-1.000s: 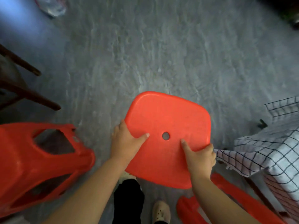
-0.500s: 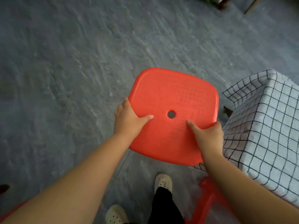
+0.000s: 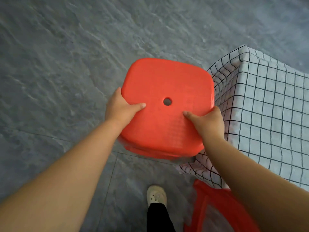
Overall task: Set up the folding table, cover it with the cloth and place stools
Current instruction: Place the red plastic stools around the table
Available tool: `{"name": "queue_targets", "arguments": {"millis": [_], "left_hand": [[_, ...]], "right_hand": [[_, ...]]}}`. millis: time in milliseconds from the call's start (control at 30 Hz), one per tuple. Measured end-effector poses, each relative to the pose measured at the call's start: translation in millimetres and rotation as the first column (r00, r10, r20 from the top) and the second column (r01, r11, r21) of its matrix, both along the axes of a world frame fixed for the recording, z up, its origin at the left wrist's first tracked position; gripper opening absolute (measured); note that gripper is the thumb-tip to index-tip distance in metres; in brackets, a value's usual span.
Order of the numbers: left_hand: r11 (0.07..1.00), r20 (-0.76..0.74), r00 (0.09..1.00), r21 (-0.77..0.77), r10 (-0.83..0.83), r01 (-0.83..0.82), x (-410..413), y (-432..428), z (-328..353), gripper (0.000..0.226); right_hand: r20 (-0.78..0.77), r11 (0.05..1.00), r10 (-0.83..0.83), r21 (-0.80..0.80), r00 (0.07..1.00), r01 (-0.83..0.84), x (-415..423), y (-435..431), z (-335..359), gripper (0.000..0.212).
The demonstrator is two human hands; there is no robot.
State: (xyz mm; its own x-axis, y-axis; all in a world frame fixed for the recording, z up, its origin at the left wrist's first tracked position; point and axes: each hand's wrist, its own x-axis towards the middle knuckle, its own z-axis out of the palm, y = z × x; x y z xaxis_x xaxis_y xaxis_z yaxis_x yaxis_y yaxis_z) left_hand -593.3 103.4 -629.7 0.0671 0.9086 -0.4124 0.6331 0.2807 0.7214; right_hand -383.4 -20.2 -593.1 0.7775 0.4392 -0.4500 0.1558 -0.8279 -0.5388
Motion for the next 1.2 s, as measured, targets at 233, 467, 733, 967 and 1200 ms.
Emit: {"name": "queue_targets", "arguments": {"millis": [233, 467, 733, 967, 1200], "left_hand": [[1.000, 0.057, 0.998, -0.006, 0.025, -0.024, 14, 18, -30, 0.095], [0.996, 0.077, 0.996, -0.090, 0.036, -0.029, 6, 28, -39, 0.104], [0.985, -0.064, 0.986, -0.066, 0.153, -0.158, -31, -25, -38, 0.095], [0.944, -0.137, 0.936, -0.007, 0.325, -0.329, -217, -91, -36, 0.077], [0.827, -0.159, 0.813, 0.056, 0.561, -0.559, -436, -168, 6, 0.072]], "right_hand": [[-0.030, 0.995, 0.095, 0.001, 0.995, -0.095, 10, 10, -29, 0.076], [-0.073, 0.996, 0.086, 0.002, 0.994, -0.086, 13, 22, -42, 0.086], [0.248, 0.973, 0.152, 0.130, 0.957, -0.188, -27, 17, -20, 0.079], [0.389, 0.658, 0.664, 0.102, 0.638, -0.746, -158, 14, -10, 0.058], [0.338, 0.135, 0.931, 0.036, 0.139, -0.990, -408, -6, 8, 0.061]]}}
